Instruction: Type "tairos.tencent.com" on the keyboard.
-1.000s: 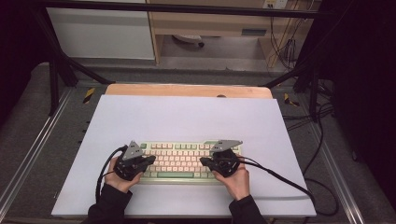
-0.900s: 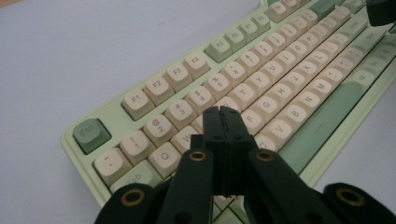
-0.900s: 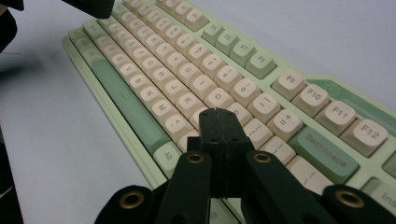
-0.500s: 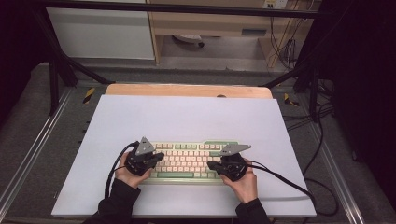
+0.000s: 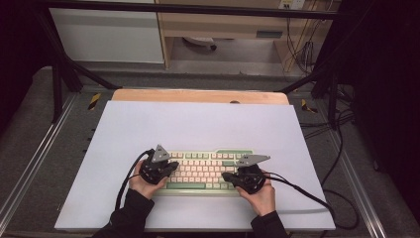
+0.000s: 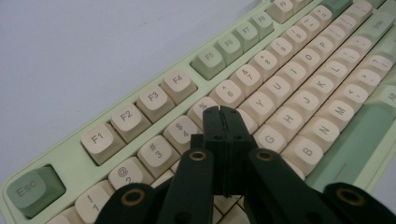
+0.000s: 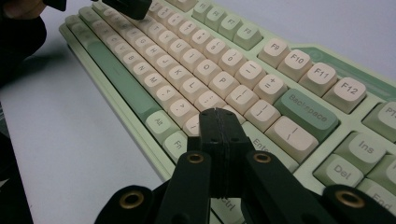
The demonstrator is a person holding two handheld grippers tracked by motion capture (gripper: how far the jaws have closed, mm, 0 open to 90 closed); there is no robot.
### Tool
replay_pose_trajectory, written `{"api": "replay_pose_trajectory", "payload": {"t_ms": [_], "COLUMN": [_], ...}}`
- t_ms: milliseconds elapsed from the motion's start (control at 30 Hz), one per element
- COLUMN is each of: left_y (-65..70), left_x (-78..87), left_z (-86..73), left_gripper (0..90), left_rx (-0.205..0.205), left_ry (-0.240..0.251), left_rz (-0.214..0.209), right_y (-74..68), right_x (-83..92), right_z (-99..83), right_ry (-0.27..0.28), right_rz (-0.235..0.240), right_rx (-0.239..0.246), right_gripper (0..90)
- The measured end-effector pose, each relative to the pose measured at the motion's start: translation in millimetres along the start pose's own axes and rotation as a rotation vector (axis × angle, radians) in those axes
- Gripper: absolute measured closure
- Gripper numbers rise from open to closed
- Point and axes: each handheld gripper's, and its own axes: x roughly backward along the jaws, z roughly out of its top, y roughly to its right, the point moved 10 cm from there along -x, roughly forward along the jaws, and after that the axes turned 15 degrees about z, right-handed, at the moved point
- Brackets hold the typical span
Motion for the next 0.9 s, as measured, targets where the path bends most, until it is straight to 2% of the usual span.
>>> {"api": "replay_pose_trajectory", "payload": {"t_ms": [600, 900], "left_y": [2.2, 1.6], "left_x": [-5.2, 0.0], "left_z": [-4.0, -1.6], "left_gripper": [89.9, 90.0], "left_rx": [-0.012, -0.006], "left_ry": [-0.002, 0.013], "left_rz": [-0.004, -0.008], "right_y": [1.5, 2.4], "right_x": [1.7, 3.4], "right_z": [-1.5, -1.3], "right_ry": [0.0, 0.007], "right_rz": [-0.003, -0.006], "right_rx": [-0.001, -0.002], "right_gripper": [90.0, 90.0]}}
